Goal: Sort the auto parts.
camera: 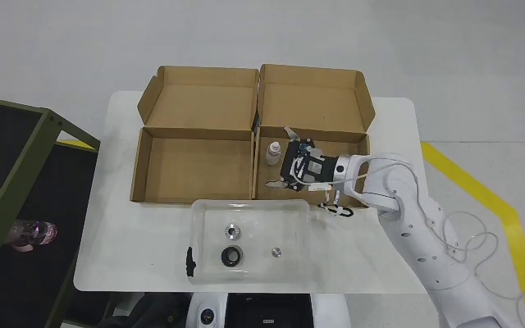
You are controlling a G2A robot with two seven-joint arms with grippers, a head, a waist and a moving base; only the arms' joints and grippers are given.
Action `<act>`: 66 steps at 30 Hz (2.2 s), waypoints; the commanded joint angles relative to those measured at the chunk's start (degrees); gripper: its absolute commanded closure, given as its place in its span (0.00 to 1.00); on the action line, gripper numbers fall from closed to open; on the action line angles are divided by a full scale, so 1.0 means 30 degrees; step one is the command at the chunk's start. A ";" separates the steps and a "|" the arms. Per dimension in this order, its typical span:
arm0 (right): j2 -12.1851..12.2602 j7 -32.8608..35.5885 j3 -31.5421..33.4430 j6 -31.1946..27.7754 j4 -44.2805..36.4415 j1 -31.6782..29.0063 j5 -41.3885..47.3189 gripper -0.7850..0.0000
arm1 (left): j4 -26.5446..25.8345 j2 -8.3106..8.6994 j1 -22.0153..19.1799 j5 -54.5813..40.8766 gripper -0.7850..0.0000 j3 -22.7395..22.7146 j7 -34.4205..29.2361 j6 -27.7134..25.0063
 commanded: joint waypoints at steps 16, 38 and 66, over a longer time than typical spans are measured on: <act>0.0592 0.2946 -0.0952 -0.2019 -0.3995 -0.3179 -0.0648 0.00 | 0.0000 0.0000 0.0000 0.0000 0.00 0.0000 0.0000 0.0000; 0.1078 0.4930 -0.2502 -0.3158 -0.4685 -0.4605 -0.2325 0.00 | 0.0000 0.0000 0.0000 0.0000 0.00 0.0000 0.0000 0.0000; 0.1082 0.7189 -0.5067 -0.2852 -0.3593 -0.4049 -0.4781 0.10 | 0.0000 0.0000 0.0000 0.0000 0.00 0.0000 0.0000 0.0000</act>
